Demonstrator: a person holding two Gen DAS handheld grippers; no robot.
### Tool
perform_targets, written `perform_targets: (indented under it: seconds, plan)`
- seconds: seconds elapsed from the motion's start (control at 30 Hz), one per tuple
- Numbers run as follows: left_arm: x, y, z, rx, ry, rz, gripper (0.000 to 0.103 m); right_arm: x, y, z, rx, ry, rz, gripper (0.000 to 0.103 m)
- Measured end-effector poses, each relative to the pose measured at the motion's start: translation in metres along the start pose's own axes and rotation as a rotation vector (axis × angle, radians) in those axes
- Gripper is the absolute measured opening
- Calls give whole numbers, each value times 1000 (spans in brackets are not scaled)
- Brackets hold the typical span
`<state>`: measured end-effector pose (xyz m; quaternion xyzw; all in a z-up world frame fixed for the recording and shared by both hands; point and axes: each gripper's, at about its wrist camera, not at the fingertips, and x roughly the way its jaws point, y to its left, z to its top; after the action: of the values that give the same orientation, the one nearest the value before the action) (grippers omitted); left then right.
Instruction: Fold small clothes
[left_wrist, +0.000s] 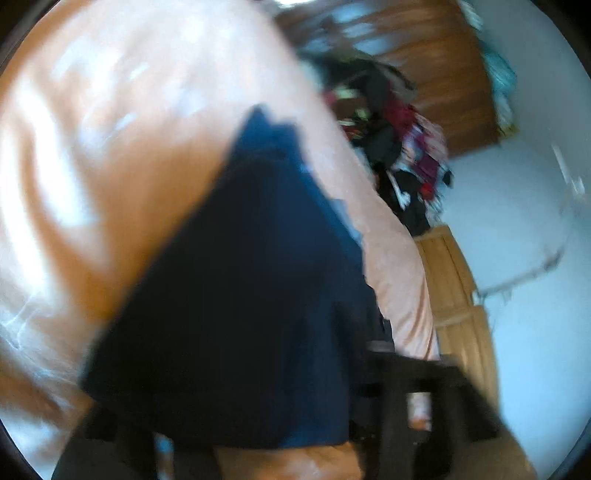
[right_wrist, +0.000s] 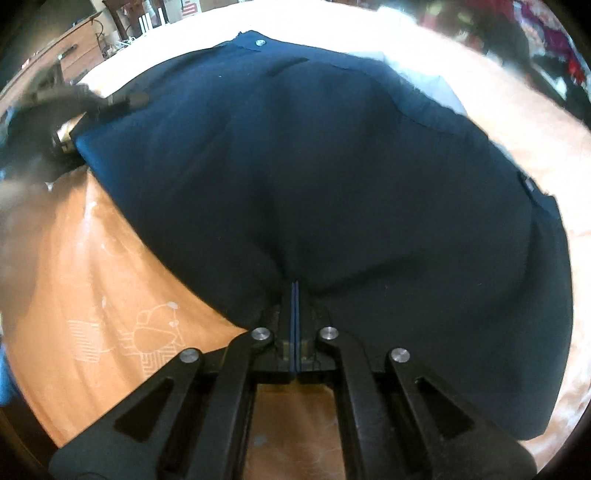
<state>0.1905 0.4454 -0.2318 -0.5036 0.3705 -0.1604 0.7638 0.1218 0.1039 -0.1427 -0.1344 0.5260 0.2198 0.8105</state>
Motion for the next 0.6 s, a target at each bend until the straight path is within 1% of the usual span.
perform_targets:
  seconds: [0.03,0.07,0.1,0.13,0.17,0.2,0.23,0.3,0.33,0.37,0.4,0.43,0.5,0.6]
  plan:
    - [0,4,0,-15,1,-16,10,1,-6,5,10,21,23,0]
    - [-1,3,0,-7,-4,-15,10,2,-11,11,17,42,47,0]
    - [-1,0,-1,10,-15,-7,13,2,-6,12,31,59,68,0]
    - [-1,-3,-3,30,-27,3,21,2,-13,17,63,84,108,0]
    - [0,-5,-3,50,-31,9,24,1,-19,21,86,97,138,0]
    - [1,-5,-3,53,-27,7,28,-3,-26,27,106,101,175,0]
    - [2,-5,-2,48,-19,-2,31,-10,-30,33,107,89,185,0]
    - [4,-6,-1,45,7,-6,33,-24,-35,46,84,55,166,0]
    - [4,-8,0,51,11,-3,33,-23,-38,52,74,56,154,0]
    - [3,-11,-1,63,8,2,31,-13,-41,55,75,85,142,0]
    - [2,-17,-3,90,-2,12,30,3,-41,47,76,134,133,0]
    - [0,-26,-5,132,-18,19,24,25,-44,43,82,183,144,0]
    - [-3,-51,-11,229,-38,19,16,36,-53,40,155,172,189,0]
    - [-6,-103,-21,390,-59,-3,16,37,-59,37,185,157,215,0]
